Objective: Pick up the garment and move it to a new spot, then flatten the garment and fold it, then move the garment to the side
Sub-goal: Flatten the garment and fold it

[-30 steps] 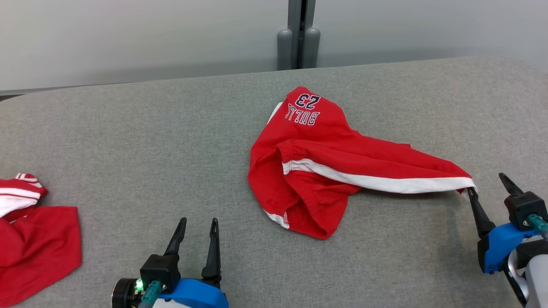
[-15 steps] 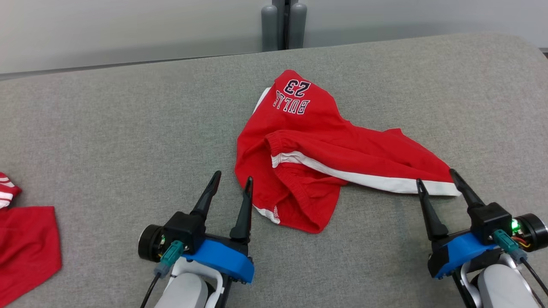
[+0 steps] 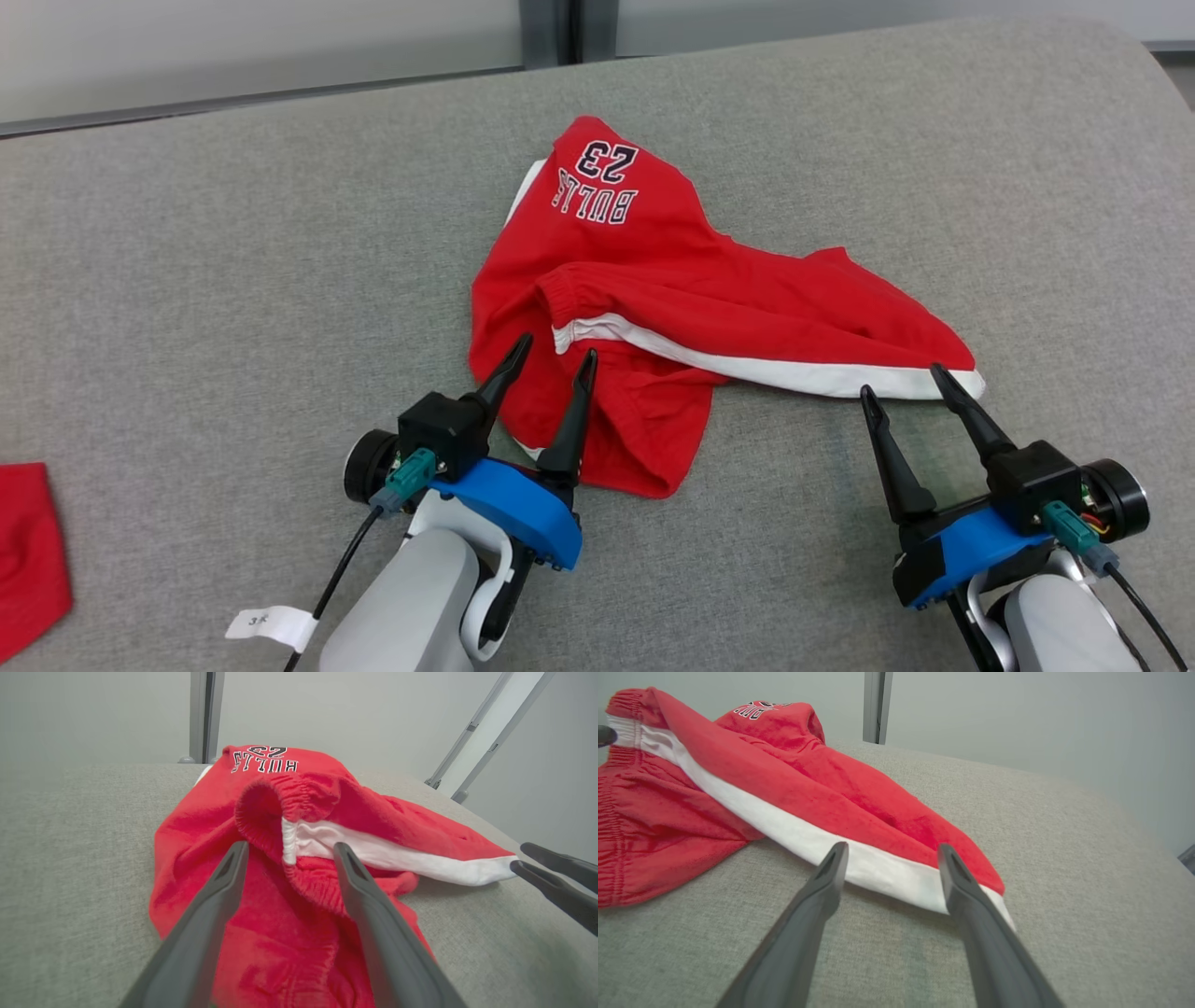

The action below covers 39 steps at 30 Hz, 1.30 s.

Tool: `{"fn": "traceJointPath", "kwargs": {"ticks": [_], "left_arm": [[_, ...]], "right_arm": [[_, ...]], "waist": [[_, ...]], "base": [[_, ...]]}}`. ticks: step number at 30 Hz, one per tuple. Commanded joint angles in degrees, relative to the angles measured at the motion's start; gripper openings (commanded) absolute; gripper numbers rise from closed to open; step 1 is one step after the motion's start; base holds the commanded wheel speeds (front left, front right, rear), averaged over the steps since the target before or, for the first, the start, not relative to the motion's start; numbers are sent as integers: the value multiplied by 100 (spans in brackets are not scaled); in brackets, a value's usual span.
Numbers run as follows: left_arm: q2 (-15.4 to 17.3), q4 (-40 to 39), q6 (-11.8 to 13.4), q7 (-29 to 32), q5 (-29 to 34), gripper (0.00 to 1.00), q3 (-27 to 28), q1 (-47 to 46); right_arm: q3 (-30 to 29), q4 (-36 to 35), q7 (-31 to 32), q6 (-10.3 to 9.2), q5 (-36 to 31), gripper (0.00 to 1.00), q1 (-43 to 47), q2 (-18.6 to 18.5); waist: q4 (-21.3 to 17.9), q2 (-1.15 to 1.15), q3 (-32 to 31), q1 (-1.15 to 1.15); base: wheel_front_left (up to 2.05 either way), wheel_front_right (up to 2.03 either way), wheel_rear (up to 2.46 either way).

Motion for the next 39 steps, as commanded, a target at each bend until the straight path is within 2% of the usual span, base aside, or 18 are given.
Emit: {"fn": "traceJointPath", "kwargs": {"ticks": [1,6,7,9,10,16,22,29,34,39], "left_arm": [[5,40,-19,-17,-31,100,-27,-91],[5,133,-54,-16,-252,100,-30,-190],[5,140,-65,-17,-272,79,-29,-213],[5,131,-88,-17,-351,8,13,-278],[5,120,-96,-16,-386,0,23,-288],[7,-152,-142,-17,-555,0,83,-152],[6,-502,-172,-17,-650,0,-21,293],[5,-351,-208,-17,-953,0,-108,797],[12,-28,-213,-16,-867,0,106,939],[8,299,-162,-17,-696,0,540,999]], "right_arm": [[11,-31,-20,-2,34,100,-47,14],[52,-38,-20,-2,69,100,-57,28],[59,-41,-20,-2,75,100,-56,34],[74,-53,-20,-2,82,100,-79,52],[78,-51,-20,-2,91,100,-83,52],[60,-22,-19,-2,126,100,-26,62],[-8,-19,-19,-2,139,100,196,130],[3,117,-19,-2,143,100,410,275],[-58,157,-19,-2,142,100,506,362],[-181,168,-19,-2,180,100,598,428]], "waist": [[-20,0,22,0],[-113,0,84,0],[-127,0,92,0],[-150,0,115,0],[-151,0,118,0],[-37,0,-18,0],[370,0,-363,0],[771,0,-763,0],[835,0,-878,0],[705,0,-899,0]], "base": [[0,0,0],[0,0,0],[0,0,0],[0,0,0],[0,0,0],[0,0,0],[0,0,0],[0,0,0],[0,0,0],[0,0,0]]}}
